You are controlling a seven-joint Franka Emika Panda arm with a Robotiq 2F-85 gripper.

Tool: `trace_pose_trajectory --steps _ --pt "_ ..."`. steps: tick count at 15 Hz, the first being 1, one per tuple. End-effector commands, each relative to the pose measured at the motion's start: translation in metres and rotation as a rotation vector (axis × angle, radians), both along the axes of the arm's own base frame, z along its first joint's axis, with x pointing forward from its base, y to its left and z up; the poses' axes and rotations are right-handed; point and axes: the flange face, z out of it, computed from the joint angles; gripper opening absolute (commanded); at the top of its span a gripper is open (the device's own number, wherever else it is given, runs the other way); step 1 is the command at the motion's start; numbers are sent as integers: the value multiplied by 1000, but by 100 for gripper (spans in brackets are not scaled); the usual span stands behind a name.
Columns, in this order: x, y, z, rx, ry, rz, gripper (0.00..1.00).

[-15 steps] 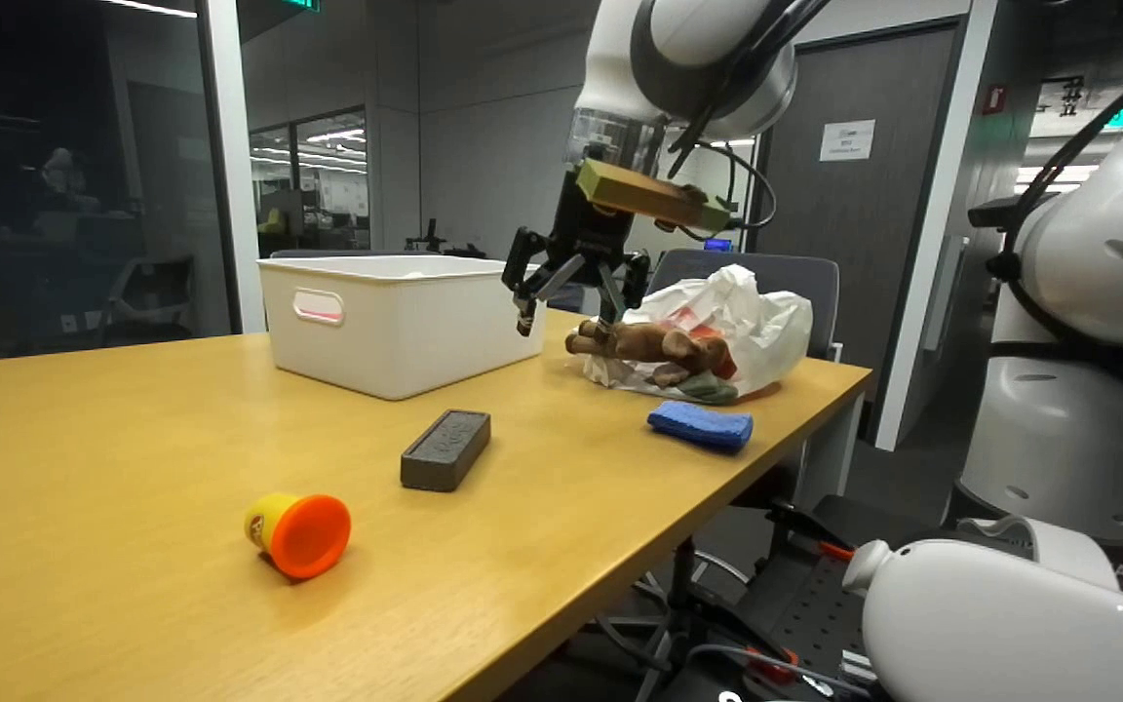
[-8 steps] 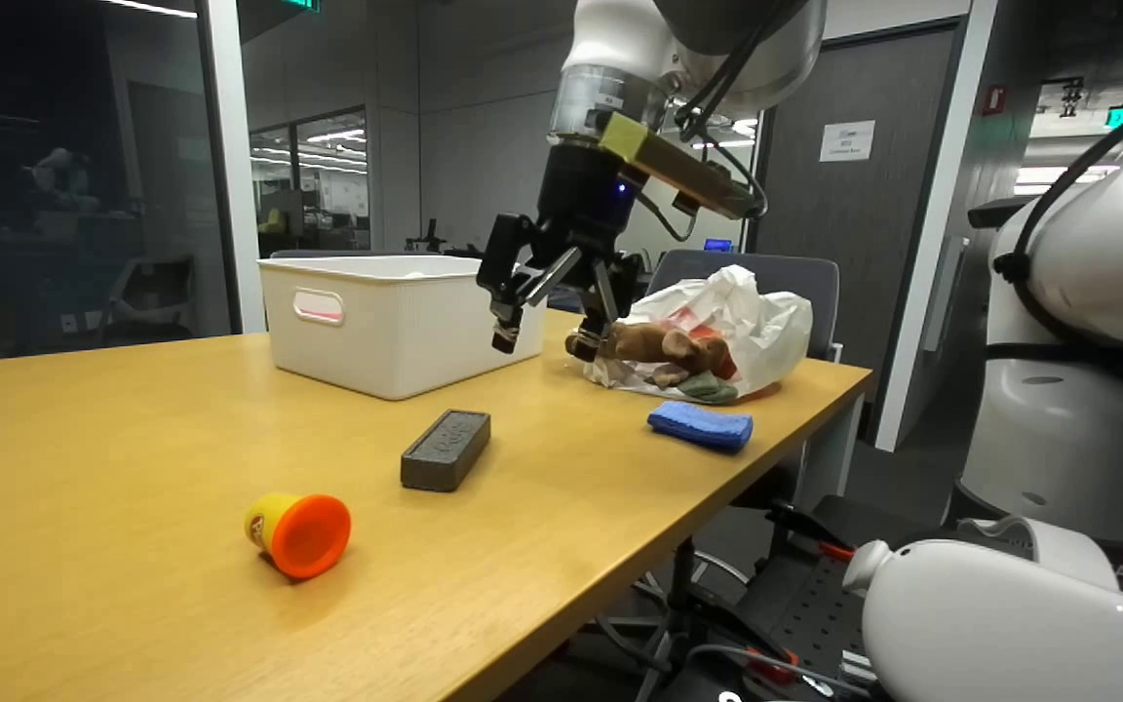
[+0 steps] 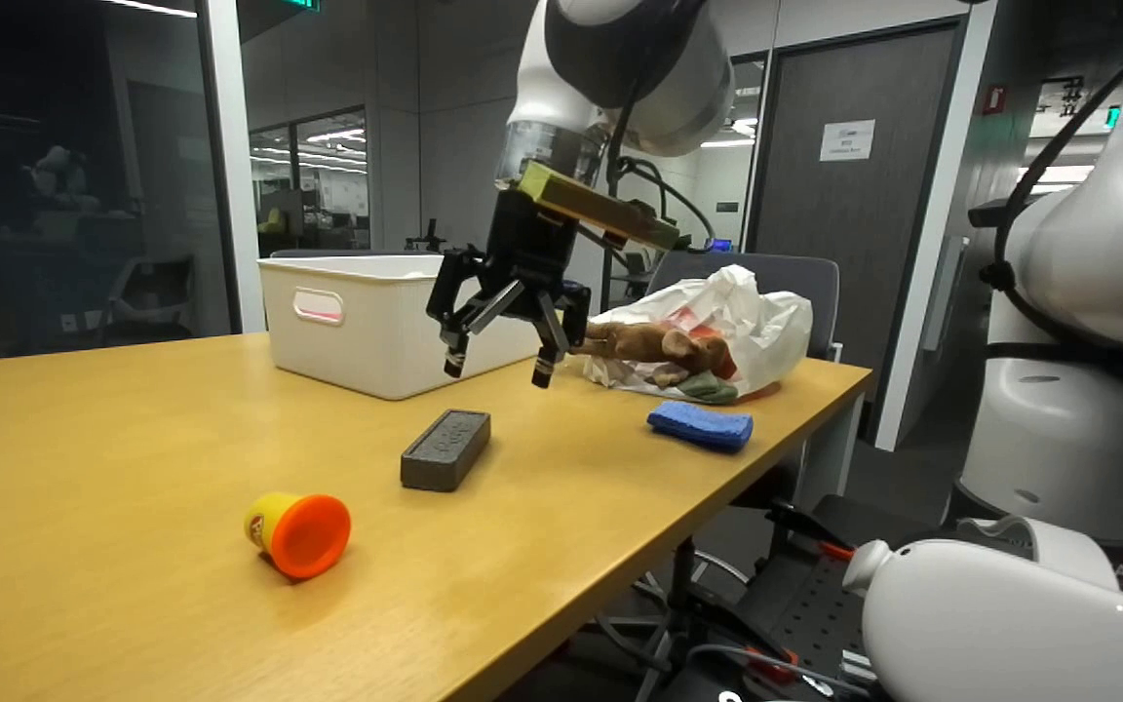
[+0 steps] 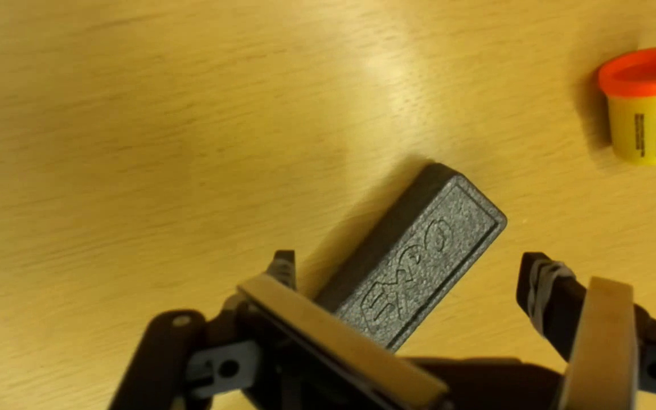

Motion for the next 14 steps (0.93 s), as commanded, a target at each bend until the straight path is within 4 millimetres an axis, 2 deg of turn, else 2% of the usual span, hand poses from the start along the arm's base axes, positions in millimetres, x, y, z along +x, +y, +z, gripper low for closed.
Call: trace_pose_trajectory --steps 1,8,13,14 --pt "30 15 -17 -31 8 -95 100" --pt "51 44 -42 -155 16 -220 100" --pt "57 53 -62 -205 23 -283 100" --pt "58 55 -66 -209 23 -281 75"
